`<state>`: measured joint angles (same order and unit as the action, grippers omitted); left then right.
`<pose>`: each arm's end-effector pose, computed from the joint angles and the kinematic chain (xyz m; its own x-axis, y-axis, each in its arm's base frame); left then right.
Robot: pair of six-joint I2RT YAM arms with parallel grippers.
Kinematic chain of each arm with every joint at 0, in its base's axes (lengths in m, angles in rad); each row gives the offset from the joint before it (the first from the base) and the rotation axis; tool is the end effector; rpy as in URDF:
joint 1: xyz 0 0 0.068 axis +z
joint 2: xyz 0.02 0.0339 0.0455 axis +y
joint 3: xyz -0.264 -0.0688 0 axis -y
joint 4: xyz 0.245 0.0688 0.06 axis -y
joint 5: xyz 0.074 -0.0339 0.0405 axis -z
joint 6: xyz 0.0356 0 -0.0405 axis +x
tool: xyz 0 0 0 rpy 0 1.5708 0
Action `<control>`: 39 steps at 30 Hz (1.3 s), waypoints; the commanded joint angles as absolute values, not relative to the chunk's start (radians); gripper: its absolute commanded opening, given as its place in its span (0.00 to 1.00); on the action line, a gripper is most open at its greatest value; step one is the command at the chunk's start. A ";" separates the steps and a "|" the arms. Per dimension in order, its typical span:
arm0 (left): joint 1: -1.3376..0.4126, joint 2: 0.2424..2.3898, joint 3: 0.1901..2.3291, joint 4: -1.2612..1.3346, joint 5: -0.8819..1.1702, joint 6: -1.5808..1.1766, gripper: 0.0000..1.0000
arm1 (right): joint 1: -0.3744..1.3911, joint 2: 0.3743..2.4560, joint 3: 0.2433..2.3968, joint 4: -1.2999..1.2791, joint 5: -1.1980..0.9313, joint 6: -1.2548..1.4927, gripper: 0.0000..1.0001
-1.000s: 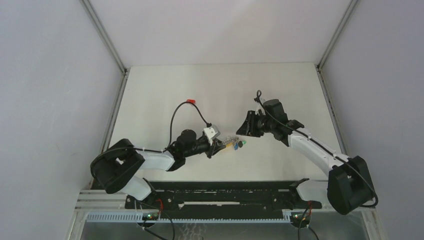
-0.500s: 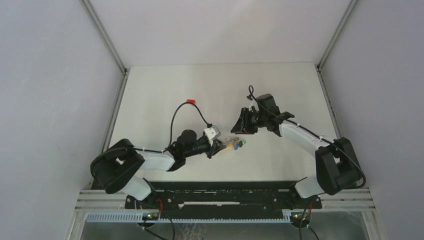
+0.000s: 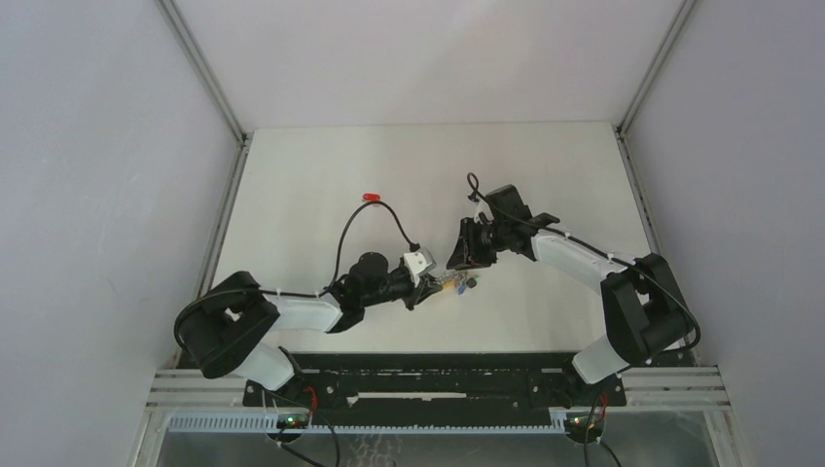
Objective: Put the keys on the keyring
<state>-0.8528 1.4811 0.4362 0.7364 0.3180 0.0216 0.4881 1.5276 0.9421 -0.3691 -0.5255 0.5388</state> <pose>0.1718 -0.2136 0.1619 -0.1800 0.2373 -0.9546 0.9155 0.3955 -0.0743 0.2623 0.1595 0.2063 -0.9582 -0.0062 -0.2860 -0.1981 0.7355 0.6479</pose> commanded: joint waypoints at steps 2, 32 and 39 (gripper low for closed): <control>-0.863 1.459 0.485 0.709 0.288 0.054 0.14 | 0.501 1.478 0.978 -0.420 -0.555 0.499 0.26; -0.877 1.451 0.490 0.687 0.273 0.060 0.11 | 0.499 1.258 0.717 -0.186 -0.500 0.440 0.19; -0.877 1.451 0.490 0.687 0.276 0.058 0.11 | 0.498 1.277 0.685 -0.116 -0.497 0.454 0.19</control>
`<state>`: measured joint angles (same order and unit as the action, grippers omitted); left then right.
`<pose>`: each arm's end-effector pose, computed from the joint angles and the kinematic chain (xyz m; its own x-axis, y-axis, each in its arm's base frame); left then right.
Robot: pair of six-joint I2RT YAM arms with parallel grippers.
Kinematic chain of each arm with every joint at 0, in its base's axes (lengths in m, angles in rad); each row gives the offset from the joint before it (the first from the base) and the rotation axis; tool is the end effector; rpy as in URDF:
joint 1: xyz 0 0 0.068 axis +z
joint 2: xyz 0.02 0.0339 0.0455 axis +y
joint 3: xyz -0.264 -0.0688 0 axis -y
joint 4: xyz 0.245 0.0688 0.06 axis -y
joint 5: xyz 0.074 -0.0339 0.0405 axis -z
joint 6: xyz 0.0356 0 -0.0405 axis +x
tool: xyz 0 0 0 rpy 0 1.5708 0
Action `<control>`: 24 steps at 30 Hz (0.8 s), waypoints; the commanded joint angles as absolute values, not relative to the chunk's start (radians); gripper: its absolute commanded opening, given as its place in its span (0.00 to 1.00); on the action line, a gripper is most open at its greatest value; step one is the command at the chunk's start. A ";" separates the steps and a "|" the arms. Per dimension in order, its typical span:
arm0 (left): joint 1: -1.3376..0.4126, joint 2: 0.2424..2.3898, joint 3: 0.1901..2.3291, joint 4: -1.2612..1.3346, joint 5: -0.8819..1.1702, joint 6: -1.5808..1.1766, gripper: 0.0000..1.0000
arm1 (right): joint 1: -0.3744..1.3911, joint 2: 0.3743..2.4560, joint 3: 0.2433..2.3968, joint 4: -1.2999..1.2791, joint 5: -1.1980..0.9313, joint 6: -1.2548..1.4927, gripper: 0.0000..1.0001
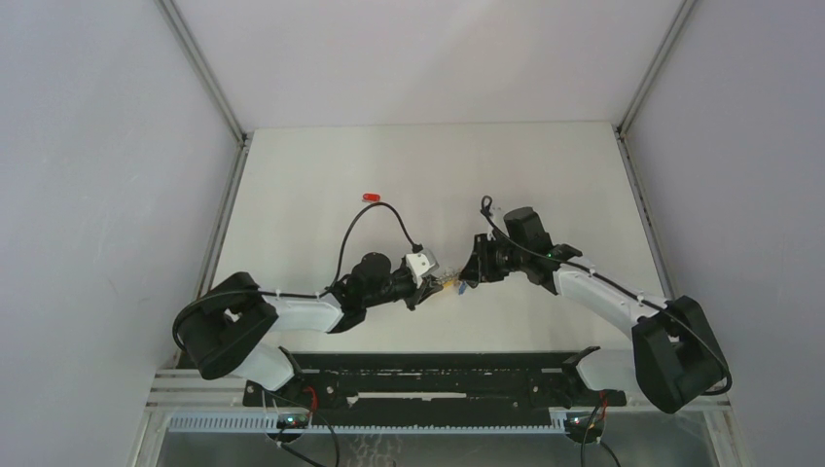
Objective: Put the keys on the keyring
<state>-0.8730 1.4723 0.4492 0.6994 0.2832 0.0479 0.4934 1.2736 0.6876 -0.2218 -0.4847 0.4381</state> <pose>0.1693 -0.2174 0.1639 -0.1608 0.2633 -0.9512 0.9147 0.4018 -0.0434 0.2149 0.1344 0.2042 -0.8745 -0.0441 -0.4830 -0.3663 0.7128 0.5981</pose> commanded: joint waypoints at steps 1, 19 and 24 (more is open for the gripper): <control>-0.877 1.451 0.490 0.687 0.276 0.058 0.11 | 0.498 1.280 0.683 -0.108 -0.498 0.456 0.19; -0.877 1.454 0.494 0.687 0.279 0.059 0.11 | 0.492 1.306 0.648 -0.075 -0.483 0.451 0.21; -0.877 1.458 0.498 0.688 0.283 0.059 0.11 | 0.493 1.312 0.641 -0.045 -0.492 0.450 0.23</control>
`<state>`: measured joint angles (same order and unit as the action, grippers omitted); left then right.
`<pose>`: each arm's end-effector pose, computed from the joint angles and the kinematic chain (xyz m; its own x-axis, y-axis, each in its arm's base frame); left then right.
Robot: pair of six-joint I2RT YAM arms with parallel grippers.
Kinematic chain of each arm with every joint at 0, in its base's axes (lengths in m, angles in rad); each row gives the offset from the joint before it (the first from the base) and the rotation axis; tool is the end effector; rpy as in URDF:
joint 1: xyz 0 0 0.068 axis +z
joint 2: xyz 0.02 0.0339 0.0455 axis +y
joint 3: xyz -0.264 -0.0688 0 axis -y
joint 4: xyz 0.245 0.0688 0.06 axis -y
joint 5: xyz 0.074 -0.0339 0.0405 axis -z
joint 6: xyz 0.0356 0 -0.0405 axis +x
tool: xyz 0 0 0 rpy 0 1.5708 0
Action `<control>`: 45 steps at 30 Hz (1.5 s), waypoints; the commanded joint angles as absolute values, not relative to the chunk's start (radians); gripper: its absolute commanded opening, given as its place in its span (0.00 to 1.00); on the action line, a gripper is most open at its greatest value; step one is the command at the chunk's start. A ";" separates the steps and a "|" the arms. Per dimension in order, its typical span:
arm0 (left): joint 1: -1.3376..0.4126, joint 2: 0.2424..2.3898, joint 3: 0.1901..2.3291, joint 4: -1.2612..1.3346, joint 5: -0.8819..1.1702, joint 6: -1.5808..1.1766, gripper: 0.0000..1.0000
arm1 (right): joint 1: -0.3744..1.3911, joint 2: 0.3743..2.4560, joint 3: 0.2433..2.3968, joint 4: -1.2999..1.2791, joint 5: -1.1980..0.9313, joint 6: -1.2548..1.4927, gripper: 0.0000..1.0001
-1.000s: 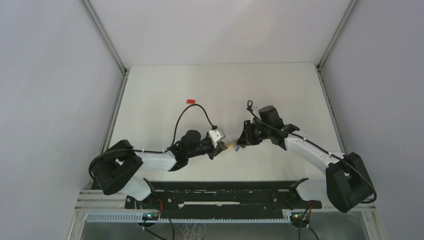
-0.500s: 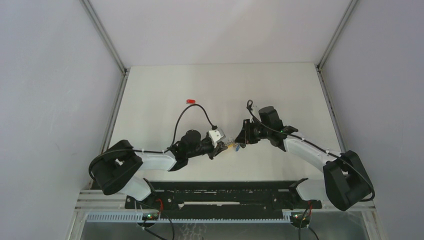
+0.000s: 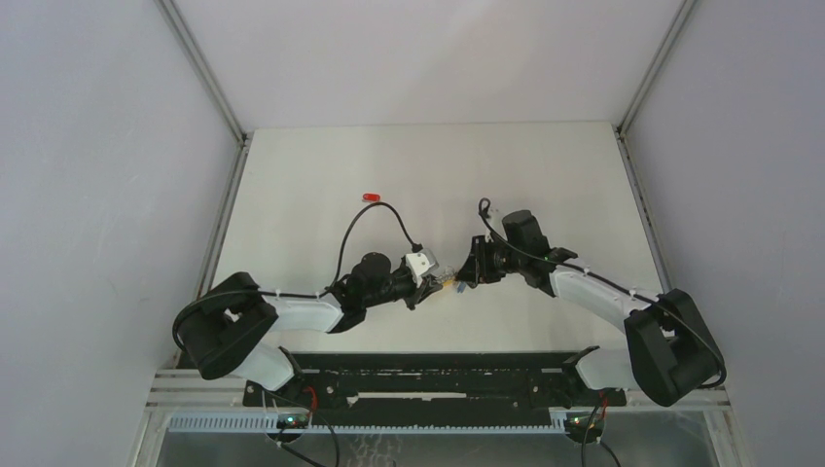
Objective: Put the keys on the keyring
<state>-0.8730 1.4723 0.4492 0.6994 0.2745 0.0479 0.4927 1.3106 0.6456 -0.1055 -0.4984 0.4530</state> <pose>0.1696 -0.2173 0.1639 -0.1609 0.2636 -0.9511 0.9114 0.4094 -0.0407 0.2188 0.1368 0.1913 -0.8659 -0.0285 -0.4995 -0.3767 0.6941 0.6134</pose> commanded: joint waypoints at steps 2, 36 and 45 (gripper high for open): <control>-0.877 1.458 0.499 0.687 0.285 0.058 0.11 | 0.499 1.318 0.640 -0.030 -0.500 0.449 0.23; -0.877 1.462 0.500 0.687 0.295 0.043 0.11 | 0.512 1.252 0.580 0.079 -0.508 0.454 0.10; -0.879 1.454 0.498 0.687 0.291 0.036 0.11 | 0.511 1.241 0.594 0.051 -0.502 0.424 0.00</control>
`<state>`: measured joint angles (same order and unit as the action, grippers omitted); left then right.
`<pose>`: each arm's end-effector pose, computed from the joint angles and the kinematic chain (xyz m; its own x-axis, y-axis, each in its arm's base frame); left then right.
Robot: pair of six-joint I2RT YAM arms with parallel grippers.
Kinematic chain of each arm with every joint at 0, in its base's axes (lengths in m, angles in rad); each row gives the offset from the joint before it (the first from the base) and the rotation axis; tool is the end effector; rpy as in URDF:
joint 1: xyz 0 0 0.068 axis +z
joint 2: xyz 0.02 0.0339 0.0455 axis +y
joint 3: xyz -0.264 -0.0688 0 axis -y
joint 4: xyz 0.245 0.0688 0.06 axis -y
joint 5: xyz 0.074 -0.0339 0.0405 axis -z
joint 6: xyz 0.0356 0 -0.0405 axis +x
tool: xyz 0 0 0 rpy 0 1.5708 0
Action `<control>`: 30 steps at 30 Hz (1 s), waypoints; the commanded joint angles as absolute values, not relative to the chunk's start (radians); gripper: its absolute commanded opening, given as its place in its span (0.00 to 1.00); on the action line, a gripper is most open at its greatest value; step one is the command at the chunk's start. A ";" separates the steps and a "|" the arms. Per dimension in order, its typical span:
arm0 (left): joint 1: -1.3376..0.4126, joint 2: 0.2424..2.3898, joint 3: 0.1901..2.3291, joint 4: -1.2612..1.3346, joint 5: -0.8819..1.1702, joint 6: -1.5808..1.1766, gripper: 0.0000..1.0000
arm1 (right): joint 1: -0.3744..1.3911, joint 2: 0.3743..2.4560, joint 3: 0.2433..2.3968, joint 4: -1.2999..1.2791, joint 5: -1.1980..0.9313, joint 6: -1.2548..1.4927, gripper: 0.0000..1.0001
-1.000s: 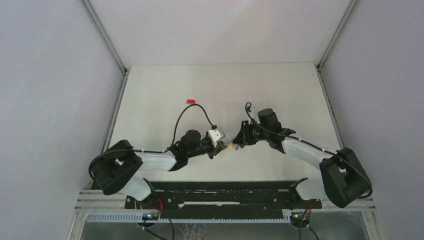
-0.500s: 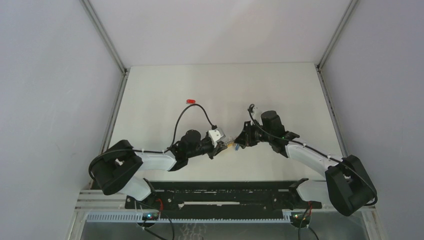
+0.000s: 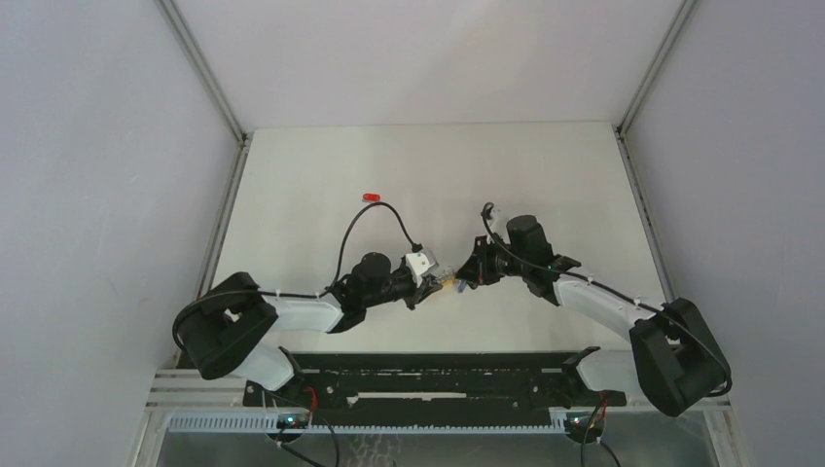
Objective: Put the keys on the keyring
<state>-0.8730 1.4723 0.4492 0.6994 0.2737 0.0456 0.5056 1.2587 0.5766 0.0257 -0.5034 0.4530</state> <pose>0.1696 -0.2173 0.1639 -0.1630 0.2627 -0.9510 0.9108 0.4107 -0.0427 0.2106 0.1362 0.1927 -0.8121 -0.0114 -0.5834 -0.4484 0.6520 0.6114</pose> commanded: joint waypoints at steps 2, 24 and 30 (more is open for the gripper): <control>-0.878 1.449 0.497 0.689 0.284 0.029 0.11 | 0.512 1.216 0.606 0.024 -0.484 0.402 0.00; -0.879 1.280 0.299 1.049 0.248 -0.312 0.44 | 0.678 1.031 0.684 0.040 -0.210 0.034 0.00; -0.862 1.062 0.233 0.994 0.232 -0.289 0.62 | 0.699 0.967 0.679 0.098 -0.302 -0.085 0.00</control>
